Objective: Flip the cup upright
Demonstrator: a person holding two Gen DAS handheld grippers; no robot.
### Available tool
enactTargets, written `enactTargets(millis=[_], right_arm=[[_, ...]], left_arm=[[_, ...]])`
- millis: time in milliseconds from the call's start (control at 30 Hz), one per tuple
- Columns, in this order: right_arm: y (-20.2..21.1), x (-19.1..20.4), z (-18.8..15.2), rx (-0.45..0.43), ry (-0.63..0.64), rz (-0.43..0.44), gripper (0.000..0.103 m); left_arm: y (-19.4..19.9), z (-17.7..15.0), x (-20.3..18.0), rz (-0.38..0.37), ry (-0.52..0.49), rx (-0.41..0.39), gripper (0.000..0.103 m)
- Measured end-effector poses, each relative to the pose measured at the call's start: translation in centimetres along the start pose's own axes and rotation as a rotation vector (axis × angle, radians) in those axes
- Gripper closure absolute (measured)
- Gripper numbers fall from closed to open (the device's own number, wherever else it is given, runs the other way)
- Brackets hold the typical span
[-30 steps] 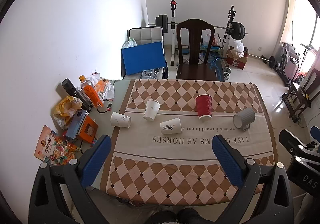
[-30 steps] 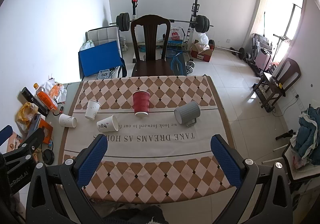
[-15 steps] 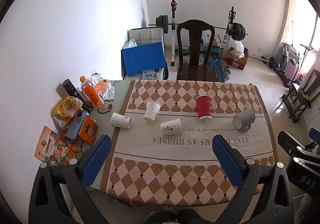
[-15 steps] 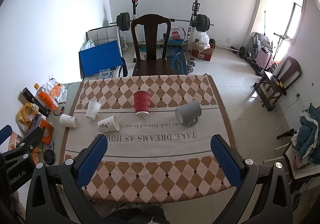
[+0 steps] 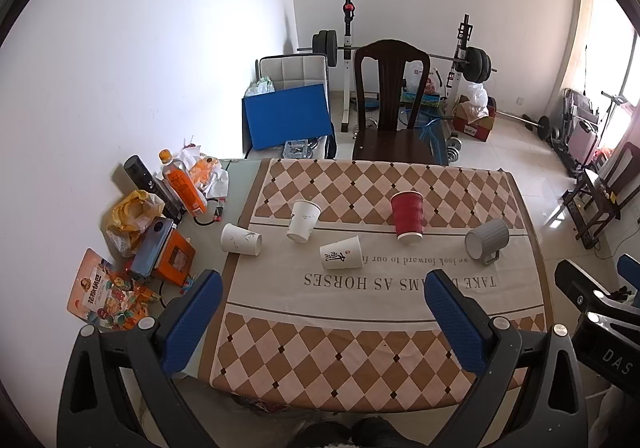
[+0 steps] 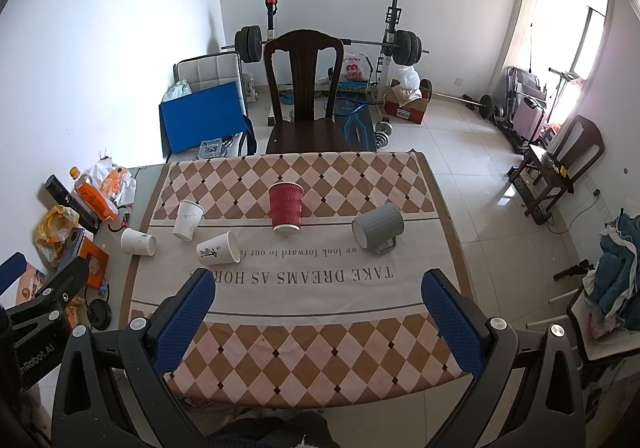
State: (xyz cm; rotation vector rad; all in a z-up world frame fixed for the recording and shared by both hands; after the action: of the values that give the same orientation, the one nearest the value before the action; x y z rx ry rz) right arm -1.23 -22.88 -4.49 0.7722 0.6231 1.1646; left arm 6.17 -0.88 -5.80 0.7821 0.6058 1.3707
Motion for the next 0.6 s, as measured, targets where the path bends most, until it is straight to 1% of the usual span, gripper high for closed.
enactTargets(millis=[333, 433, 467, 500, 600], right_arm=[[0.1, 0.1, 0.0, 0.0, -0.004, 0.002, 0.0], [0.2, 0.1, 0.1, 0.004, -0.006, 0.001, 0.0], [0.3, 0.4, 0.5, 0.01, -0.011, 0.001, 0.0], [0.1, 1.3, 1.7, 0.017, -0.019, 0.003, 0.0], [-1.0, 2.6, 2.0, 0.036, -0.036, 0.014, 0.0]], left_arm=[[0.0, 0.0, -0.1, -0.003, 0.001, 0.001, 0.0], [0.0, 0.5, -0.7, -0.005, -0.003, 0.004, 0.0], [0.1, 0.3, -0.5, -0.003, 0.001, 0.001, 0.0], [0.1, 0.4, -0.5, 0.001, 0.004, -0.001, 0.0], [-0.9, 0.4, -0.3, 0.032, 0.004, 0.01, 0.0]])
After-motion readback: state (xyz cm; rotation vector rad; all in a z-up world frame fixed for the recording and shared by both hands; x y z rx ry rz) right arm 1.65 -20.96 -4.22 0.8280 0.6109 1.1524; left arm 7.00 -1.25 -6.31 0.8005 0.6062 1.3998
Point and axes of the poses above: each gripper's, at about its wrist camera, not at the fingertips, and y roughly against the way its jaws point, x to its left, z to its top, the point moved 10 cm from there along -y, roughly the way its jaws point
